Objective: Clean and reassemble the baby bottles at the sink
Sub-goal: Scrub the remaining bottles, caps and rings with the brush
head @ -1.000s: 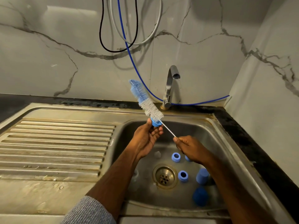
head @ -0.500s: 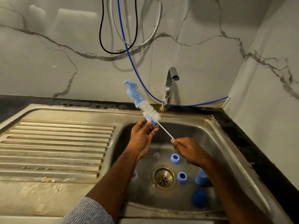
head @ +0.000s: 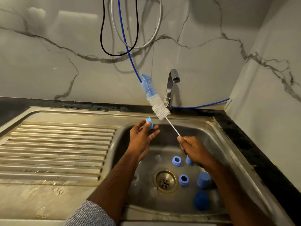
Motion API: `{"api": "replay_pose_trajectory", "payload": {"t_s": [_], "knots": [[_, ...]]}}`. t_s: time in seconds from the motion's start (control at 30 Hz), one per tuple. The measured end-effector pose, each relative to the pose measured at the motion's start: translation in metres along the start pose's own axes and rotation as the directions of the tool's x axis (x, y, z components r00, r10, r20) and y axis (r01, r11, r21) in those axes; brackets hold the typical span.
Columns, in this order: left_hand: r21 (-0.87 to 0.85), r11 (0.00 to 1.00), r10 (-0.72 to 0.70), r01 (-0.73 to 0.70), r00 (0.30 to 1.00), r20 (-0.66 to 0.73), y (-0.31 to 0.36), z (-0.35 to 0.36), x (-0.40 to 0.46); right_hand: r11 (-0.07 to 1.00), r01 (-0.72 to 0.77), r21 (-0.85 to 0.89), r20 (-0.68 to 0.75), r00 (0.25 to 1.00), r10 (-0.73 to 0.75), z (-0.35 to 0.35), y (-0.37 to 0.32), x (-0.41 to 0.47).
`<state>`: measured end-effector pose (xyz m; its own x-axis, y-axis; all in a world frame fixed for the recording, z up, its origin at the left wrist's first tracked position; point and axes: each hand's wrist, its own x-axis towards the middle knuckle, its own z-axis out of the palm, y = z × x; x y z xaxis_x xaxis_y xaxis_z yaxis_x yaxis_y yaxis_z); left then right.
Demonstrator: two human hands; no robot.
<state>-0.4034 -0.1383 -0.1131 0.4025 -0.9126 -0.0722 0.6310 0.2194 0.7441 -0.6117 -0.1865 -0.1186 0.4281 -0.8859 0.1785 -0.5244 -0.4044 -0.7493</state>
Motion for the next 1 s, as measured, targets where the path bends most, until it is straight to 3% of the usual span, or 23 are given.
{"api": "replay_pose_trajectory", "payload": {"t_s": [0.1,0.23,0.4,0.53,0.67,0.77,1.0], "knots": [[0.153,0.985,0.077,-0.082,0.996,0.042,0.002,-0.004,0.001,0.996,0.016,-0.091,0.063,0.998,-0.011,0.005,0.002,-0.003],[0.252,0.963,0.067,-0.091,0.993,0.101,0.005,-0.008,0.004,0.994,-0.019,-0.11,0.055,0.998,0.026,0.002,0.009,0.0],[0.36,0.921,0.136,-0.15,0.989,0.063,0.004,-0.009,0.005,0.993,-0.013,-0.12,0.014,1.0,0.015,-0.001,0.009,-0.002],[0.322,0.934,0.157,-0.154,0.988,0.016,0.009,-0.01,0.002,0.996,0.021,-0.089,-0.052,0.998,-0.025,-0.001,0.006,-0.001],[0.23,0.958,0.17,-0.171,0.985,0.026,0.014,-0.009,0.0,0.986,0.01,-0.164,0.101,0.995,0.007,0.005,0.003,-0.004],[0.07,0.988,0.139,-0.139,0.99,0.003,0.019,-0.008,0.003,0.983,0.007,-0.185,0.141,0.99,0.019,0.006,0.001,-0.006],[-0.085,0.996,-0.025,0.031,0.997,0.069,0.002,-0.001,0.001,0.992,0.075,-0.103,0.114,0.991,-0.063,0.014,-0.013,-0.008]]}}
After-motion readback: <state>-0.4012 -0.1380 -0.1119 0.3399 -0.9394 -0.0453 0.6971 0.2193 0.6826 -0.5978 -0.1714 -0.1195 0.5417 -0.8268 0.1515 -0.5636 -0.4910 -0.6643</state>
